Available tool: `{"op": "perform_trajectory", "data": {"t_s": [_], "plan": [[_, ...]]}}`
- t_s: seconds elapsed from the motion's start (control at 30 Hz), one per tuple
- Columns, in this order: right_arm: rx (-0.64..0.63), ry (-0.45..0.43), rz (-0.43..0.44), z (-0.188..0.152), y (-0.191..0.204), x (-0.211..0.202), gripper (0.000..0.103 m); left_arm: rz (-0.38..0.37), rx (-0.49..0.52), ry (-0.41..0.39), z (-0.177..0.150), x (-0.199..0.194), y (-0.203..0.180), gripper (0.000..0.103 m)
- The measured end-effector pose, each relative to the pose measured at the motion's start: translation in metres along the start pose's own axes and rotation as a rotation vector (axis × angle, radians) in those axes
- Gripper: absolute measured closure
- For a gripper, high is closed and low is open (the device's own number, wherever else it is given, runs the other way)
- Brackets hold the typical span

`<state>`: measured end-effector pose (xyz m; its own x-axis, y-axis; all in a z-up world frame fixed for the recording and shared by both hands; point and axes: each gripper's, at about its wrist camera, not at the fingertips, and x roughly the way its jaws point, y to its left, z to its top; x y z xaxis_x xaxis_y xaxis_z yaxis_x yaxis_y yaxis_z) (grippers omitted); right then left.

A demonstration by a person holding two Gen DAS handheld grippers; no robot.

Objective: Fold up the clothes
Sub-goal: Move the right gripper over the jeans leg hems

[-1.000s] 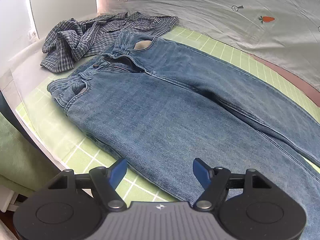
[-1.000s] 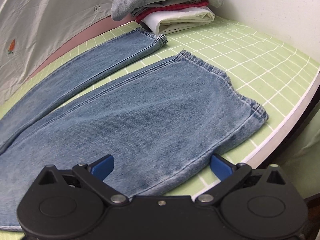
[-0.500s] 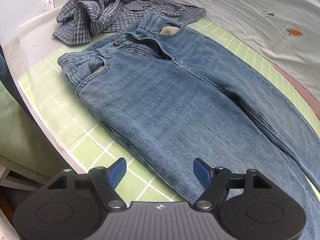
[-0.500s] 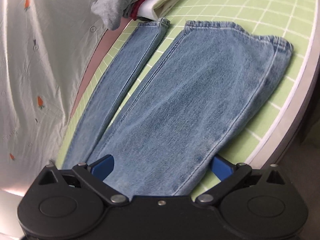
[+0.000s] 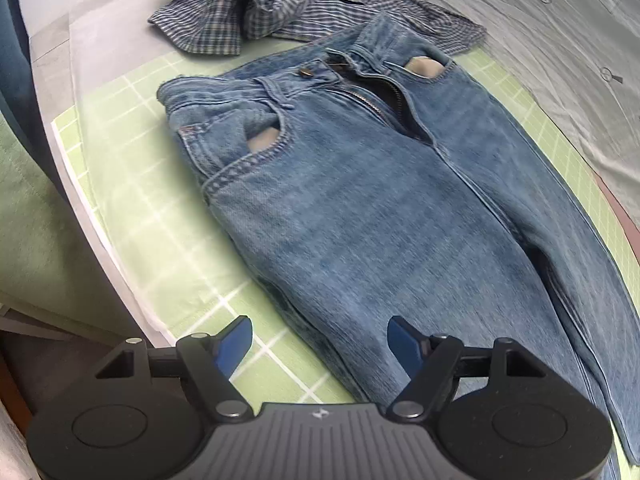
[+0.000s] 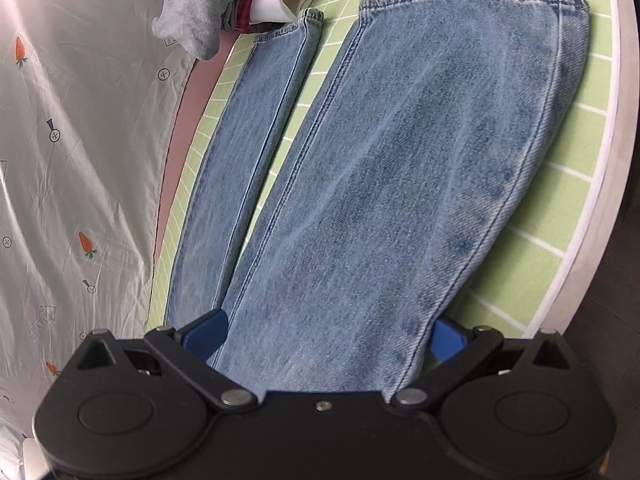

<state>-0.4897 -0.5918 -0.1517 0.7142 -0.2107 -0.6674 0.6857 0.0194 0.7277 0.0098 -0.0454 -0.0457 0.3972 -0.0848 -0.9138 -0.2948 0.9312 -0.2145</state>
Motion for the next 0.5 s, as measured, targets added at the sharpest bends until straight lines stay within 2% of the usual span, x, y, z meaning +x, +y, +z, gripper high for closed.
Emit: {"op": "perform_trajectory", "data": {"t_s": [0.23, 0.5], "plan": [[0.023, -0.068, -0.035, -0.002, 0.01, 0.007, 0.0, 0.014, -0.109, -0.017, 0.029, 0.013, 0.024, 0.028], [0.06, -0.205, -0.14, 0.016, 0.011, 0.006, 0.0, 0.031, -0.169, -0.054, 0.055, 0.024, 0.028, 0.028]]}}
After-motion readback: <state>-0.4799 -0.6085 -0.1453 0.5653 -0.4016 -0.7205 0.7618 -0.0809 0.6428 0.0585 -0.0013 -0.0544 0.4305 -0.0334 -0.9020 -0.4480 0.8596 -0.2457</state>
